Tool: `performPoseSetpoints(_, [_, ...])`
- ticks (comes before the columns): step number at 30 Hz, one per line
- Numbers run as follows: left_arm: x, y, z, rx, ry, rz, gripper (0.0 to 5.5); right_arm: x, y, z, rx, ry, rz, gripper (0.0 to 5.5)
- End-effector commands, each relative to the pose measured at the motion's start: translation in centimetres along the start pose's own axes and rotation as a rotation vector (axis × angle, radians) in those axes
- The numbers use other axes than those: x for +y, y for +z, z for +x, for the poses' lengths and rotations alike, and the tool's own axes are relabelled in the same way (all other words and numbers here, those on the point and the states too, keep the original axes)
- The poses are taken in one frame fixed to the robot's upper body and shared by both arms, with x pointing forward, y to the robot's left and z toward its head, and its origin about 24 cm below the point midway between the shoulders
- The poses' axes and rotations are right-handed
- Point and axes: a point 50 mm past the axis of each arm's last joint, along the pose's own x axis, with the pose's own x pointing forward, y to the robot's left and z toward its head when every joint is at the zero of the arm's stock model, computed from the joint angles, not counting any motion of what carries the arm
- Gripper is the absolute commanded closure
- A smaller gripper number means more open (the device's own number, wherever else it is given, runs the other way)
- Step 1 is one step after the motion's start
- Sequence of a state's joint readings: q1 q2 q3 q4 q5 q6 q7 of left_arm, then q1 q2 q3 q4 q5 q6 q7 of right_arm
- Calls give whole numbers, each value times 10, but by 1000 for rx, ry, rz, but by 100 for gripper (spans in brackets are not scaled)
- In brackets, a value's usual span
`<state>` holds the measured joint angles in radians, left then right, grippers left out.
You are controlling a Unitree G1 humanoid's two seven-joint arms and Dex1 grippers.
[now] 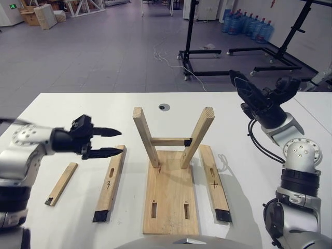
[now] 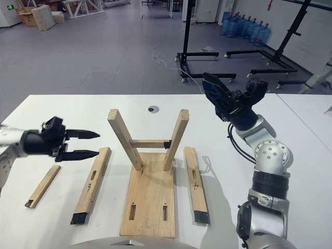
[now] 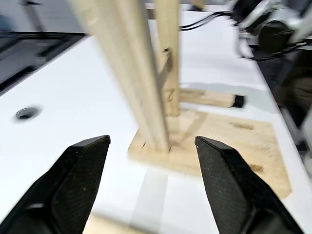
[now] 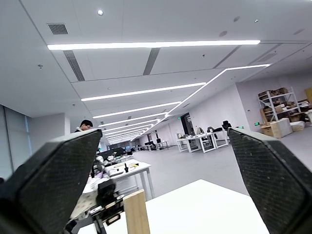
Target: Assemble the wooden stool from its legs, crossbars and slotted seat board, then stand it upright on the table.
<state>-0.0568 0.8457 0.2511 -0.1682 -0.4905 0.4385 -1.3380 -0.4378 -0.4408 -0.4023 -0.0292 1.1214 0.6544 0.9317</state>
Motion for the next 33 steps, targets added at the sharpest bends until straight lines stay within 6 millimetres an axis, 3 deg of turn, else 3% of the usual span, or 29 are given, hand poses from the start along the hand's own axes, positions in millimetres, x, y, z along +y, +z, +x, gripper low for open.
performPoseSetpoints(1, [-11,-39,-25,119,376,-25,232,5,0,-3,4,-26,-7,75])
performPoseSetpoints(3, [-30,-70,-44,184,596,-103,232,7,-2,-5,3,-40,-4,75])
performPoseSetpoints(5, [-46,-90,-52,221,692,-175,232,9,-4,-8,14,-55,-2,75])
performPoseSetpoints(11, [-73,-136,-61,350,822,-342,232,10,-9,-6,44,-56,8,75])
performPoseSetpoints(21, [-67,-141,-68,298,939,-423,232,12,-11,-10,69,-65,13,75])
performPoseSetpoints(28, [-91,-152,-72,369,894,-536,232,11,-10,-7,90,-72,8,75])
performPoseSetpoints(33, [-104,-172,-76,459,920,-634,301,9,-8,-7,103,-79,-3,75])
